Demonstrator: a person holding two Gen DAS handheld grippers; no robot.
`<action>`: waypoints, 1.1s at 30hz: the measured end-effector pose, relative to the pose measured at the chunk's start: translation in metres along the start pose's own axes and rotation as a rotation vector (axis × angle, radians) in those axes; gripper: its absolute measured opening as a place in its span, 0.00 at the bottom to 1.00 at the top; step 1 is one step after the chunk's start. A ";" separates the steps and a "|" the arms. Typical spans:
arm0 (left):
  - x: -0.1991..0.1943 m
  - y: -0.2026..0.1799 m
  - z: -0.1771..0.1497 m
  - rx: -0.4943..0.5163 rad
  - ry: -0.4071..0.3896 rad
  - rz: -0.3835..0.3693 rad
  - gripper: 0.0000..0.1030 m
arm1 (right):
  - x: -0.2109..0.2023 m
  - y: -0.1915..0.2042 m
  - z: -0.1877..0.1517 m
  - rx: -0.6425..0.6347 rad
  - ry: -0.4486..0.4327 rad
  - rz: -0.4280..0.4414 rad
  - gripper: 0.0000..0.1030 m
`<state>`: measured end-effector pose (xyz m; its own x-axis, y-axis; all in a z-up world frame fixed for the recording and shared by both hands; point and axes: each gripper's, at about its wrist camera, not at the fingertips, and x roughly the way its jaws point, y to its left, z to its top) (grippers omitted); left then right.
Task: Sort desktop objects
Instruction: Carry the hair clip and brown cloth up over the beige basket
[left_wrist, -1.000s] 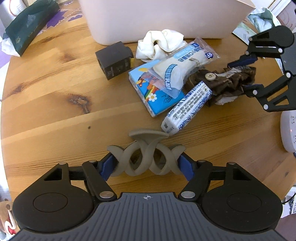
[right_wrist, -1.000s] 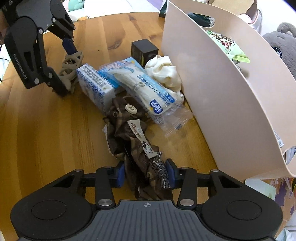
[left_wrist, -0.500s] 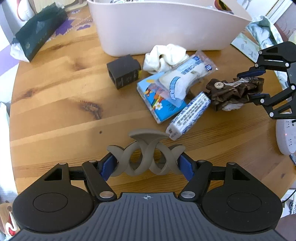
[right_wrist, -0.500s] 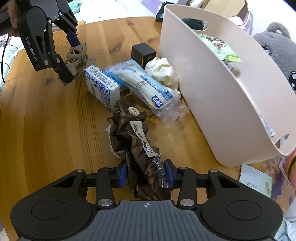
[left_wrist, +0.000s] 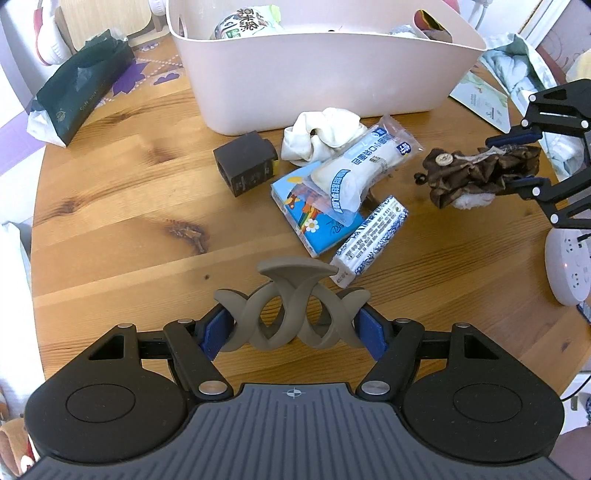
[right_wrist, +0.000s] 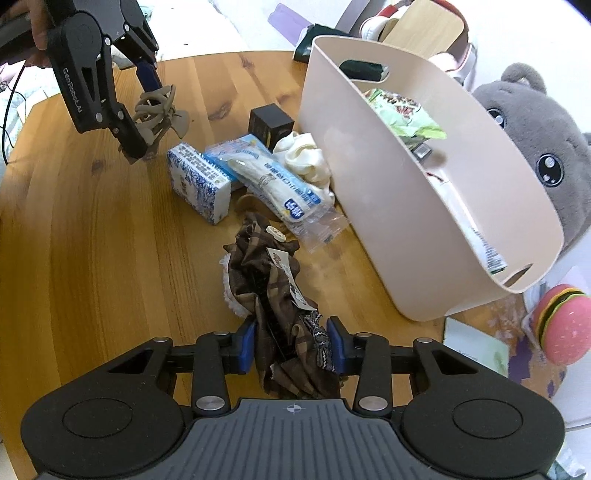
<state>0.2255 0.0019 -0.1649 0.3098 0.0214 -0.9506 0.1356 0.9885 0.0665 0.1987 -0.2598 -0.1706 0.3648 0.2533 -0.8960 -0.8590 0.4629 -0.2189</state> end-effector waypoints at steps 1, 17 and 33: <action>0.000 0.000 0.000 0.002 -0.001 0.000 0.71 | 0.000 0.000 0.001 -0.001 -0.003 -0.006 0.36; -0.025 0.011 0.009 0.010 -0.064 0.012 0.71 | -0.019 -0.001 0.017 -0.059 -0.087 -0.049 0.35; -0.089 0.035 0.068 0.021 -0.235 0.037 0.71 | -0.059 -0.031 0.035 -0.048 -0.187 -0.162 0.35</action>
<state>0.2664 0.0249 -0.0573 0.5252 0.0194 -0.8508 0.1394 0.9843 0.1085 0.2164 -0.2590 -0.0975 0.5553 0.3337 -0.7617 -0.7984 0.4704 -0.3759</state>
